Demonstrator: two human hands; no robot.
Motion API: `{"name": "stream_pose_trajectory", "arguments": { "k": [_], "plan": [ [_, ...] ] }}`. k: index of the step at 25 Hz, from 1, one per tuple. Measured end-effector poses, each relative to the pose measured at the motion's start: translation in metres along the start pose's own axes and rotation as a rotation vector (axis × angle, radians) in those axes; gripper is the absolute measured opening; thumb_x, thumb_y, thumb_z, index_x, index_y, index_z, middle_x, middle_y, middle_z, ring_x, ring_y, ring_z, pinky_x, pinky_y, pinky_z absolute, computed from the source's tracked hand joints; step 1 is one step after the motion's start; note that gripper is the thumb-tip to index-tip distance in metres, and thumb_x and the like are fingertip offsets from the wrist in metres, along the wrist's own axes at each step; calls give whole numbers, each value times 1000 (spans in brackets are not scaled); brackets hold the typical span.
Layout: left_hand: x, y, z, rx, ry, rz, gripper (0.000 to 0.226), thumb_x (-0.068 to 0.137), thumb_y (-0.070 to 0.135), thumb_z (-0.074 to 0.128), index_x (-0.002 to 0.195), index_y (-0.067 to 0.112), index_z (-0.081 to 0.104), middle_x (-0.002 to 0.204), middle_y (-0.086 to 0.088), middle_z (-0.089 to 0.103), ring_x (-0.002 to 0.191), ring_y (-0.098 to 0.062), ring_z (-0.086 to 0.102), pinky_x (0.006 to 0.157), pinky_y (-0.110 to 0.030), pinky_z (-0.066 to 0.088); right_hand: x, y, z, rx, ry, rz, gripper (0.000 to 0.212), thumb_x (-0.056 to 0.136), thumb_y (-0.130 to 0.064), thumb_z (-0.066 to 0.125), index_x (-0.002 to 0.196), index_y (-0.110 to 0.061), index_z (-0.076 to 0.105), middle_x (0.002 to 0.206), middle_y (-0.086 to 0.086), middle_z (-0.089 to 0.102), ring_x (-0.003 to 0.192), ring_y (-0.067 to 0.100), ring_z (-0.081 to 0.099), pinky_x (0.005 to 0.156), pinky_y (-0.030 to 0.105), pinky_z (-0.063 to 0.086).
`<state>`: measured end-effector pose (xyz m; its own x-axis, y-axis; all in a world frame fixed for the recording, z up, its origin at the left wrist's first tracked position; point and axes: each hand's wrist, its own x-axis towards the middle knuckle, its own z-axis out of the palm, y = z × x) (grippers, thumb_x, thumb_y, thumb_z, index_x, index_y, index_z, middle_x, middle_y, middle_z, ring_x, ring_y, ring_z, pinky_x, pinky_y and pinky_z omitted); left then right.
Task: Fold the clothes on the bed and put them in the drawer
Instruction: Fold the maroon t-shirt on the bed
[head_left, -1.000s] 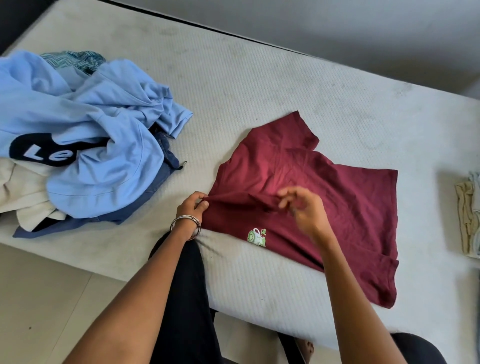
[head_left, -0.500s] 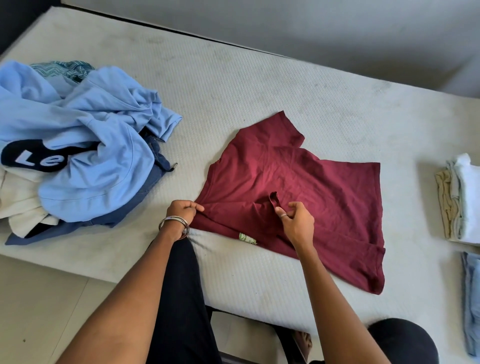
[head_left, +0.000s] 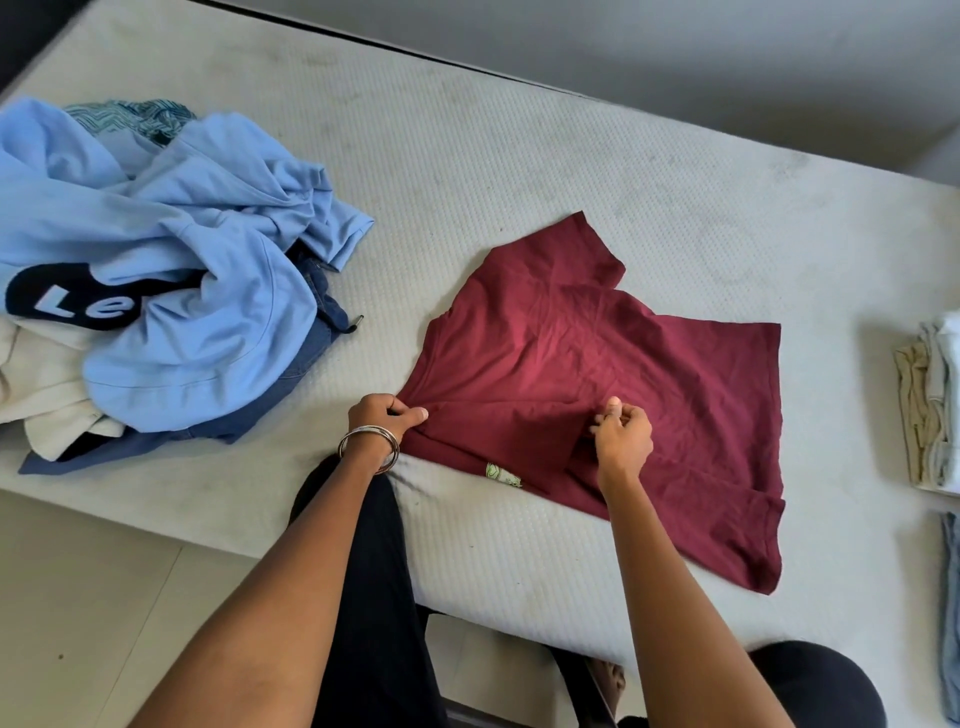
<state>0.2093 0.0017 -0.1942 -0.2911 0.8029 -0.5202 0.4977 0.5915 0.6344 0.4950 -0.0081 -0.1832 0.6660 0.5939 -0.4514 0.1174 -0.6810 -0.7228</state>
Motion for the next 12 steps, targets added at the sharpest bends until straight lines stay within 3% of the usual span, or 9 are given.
{"name": "stream_pose_trajectory", "arguments": {
  "k": [3, 6, 7, 10, 12],
  "plan": [
    [-9, 1, 6, 148, 87, 143, 22, 77, 25, 78, 82, 6, 68, 91, -11, 65, 86, -29, 61, 79, -35, 48, 3, 15, -22, -227, 13, -218, 19, 98, -29, 55, 112, -16, 61, 108, 1, 66, 111, 26, 55, 99, 46, 36],
    [-31, 1, 31, 548, 361, 500, 22, 71, 16, 73, 91, 13, 67, 108, -12, 58, 98, -36, 55, 81, -48, 44, 16, 44, -64, -641, -143, -424, 40, 89, -46, 66, 122, -26, 58, 124, -6, 55, 123, 25, 39, 101, 51, 25],
    [-40, 8, 44, 623, 345, 647, 23, 68, 17, 72, 90, 16, 67, 107, -9, 59, 96, -33, 56, 78, -47, 45, 24, 50, -80, -783, -171, -457, 48, 84, -52, 68, 123, -27, 57, 125, -6, 53, 123, 26, 37, 101, 51, 25],
    [-70, 30, 93, 787, -28, 1059, 35, 57, 25, 85, 87, 22, 68, 88, -2, 57, 75, -24, 57, 58, -35, 46, 48, 54, -131, -1050, -244, -412, 47, 78, -60, 70, 112, -28, 62, 124, -1, 52, 124, 27, 33, 104, 56, 25],
    [-88, 41, 125, 998, -225, 1113, 45, 50, 35, 85, 90, 26, 67, 85, 0, 57, 73, -21, 59, 56, -32, 45, 67, 46, -162, -1079, -296, -358, 34, 78, -63, 68, 87, -31, 62, 108, -2, 57, 116, 23, 38, 104, 56, 25]
  ]
}}
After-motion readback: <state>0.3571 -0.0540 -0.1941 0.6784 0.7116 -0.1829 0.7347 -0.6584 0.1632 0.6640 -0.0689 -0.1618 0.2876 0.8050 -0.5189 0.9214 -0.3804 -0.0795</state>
